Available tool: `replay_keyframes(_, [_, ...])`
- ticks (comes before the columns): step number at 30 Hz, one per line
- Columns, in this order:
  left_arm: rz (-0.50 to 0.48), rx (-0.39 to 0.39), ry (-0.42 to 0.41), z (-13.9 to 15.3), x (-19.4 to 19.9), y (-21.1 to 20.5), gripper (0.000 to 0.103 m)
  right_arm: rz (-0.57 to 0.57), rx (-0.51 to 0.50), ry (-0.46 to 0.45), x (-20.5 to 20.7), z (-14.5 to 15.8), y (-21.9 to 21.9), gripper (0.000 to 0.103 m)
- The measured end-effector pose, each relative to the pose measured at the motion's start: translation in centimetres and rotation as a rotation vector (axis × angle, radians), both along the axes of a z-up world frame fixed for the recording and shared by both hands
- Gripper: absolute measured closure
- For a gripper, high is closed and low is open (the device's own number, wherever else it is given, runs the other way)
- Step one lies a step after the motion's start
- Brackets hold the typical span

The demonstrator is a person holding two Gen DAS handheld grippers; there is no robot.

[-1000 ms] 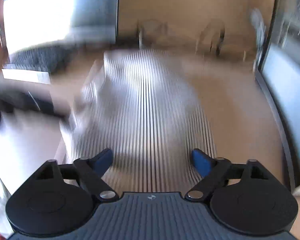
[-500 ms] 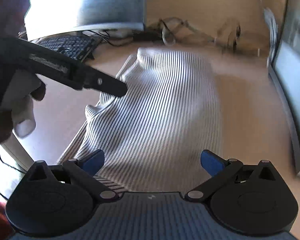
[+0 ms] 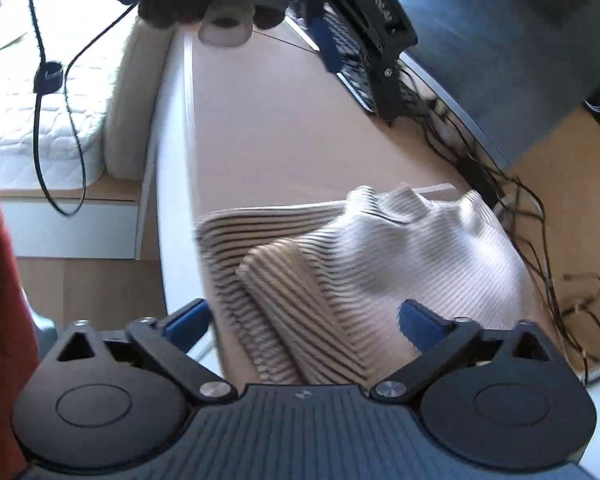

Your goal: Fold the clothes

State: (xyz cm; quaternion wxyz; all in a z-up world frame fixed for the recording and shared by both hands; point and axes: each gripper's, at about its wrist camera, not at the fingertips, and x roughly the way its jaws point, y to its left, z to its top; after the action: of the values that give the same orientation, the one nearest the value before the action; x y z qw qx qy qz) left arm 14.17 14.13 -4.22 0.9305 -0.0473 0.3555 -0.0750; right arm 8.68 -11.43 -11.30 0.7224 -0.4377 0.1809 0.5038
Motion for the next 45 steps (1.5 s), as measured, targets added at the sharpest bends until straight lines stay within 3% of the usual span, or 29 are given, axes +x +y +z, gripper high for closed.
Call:
replay_keyframes(4, [-0.22,0.155,-0.06,0.4,-3.3,-1.9,0.0,0.0,0.027,0.085,0.0,1.6,-0.7,0.038])
replay_keyframes(6, [-0.337,0.245,-0.089,0.2,-4.7,-3.5,0.0,-0.08,0.084,0.167,1.7,3.2,-1.0,0.07])
replay_keyframes(8, [-0.45,0.324,-0.122,-0.2,-5.8,-5.2,0.0,-0.16,0.141,0.249,3.3,4.8,-1.2,0.076])
replay_keyframes(12, [-0.583,0.464,-0.221,-1.6,-6.3,-8.4,0.0,-0.254,0.21,0.357,5.1,6.4,-1.6,0.079])
replay_keyframes(15, [-0.665,0.558,-0.325,-2.6,-5.6,-10.6,0.0,-0.269,0.21,0.381,5.1,6.8,-1.7,0.08])
replay_keyframes(20, [-0.929,0.659,-0.445,-4.3,-5.2,-13.3,0.0,-0.352,0.256,0.447,5.1,7.8,-2.7,0.08])
replay_keyframes(22, [-0.998,0.675,-0.47,-4.8,-5.3,-13.9,0.018,-0.395,0.289,0.482,5.7,8.0,-3.3,0.076])
replay_keyframes(23, [-1.005,0.673,-0.457,-4.9,-5.0,-14.1,0.037,-0.413,0.304,0.489,5.8,8.2,-3.8,0.067])
replay_keyframes(25, [-1.007,0.649,-0.411,-5.0,-4.2,-14.1,0.044,-0.429,0.313,0.441,5.0,8.8,-5.7,0.041])
replay_keyframes(26, [-1.006,0.629,-0.385,-5.1,-3.9,-14.0,0.052,-0.437,0.292,0.371,4.3,8.8,-6.6,0.028])
replay_keyframes(27, [-0.999,0.603,-0.358,-5.0,-3.6,-13.9,0.055,-0.445,0.267,0.306,3.6,8.7,-7.6,0.025])
replay_keyframes(31, [-0.915,0.38,-0.219,-3.0,-1.3,-12.5,0.062,-0.484,0.128,0.127,1.4,6.2,-9.4,0.025])
replay_keyframes(34, [-0.847,0.244,-0.17,-1.2,1.0,-11.3,0.063,-0.464,0.113,0.024,0.2,4.3,-8.4,0.025])
replay_keyframes(38, [-0.795,0.154,-0.132,0.1,2.7,-10.2,0.063,-0.46,0.095,-0.149,0.7,1.4,-5.6,0.024])
replay_keyframes(41, [-0.777,0.144,-0.123,0.2,2.4,-9.5,0.063,-0.409,0.079,-0.286,1.6,-0.1,-3.9,0.024])
replay_keyframes(43, [-0.771,0.153,-0.117,0.0,2.3,-9.1,0.062,-0.356,0.091,-0.288,1.9,0.6,-3.3,0.042])
replay_keyframes(44, [-0.771,0.166,-0.121,-0.2,2.0,-8.9,0.06,-0.329,0.088,-0.28,2.0,1.0,-2.9,0.071])
replay_keyframes(45, [-0.775,0.182,-0.13,-0.4,1.5,-8.6,0.055,-0.304,0.065,-0.25,2.1,1.4,-2.6,0.074])
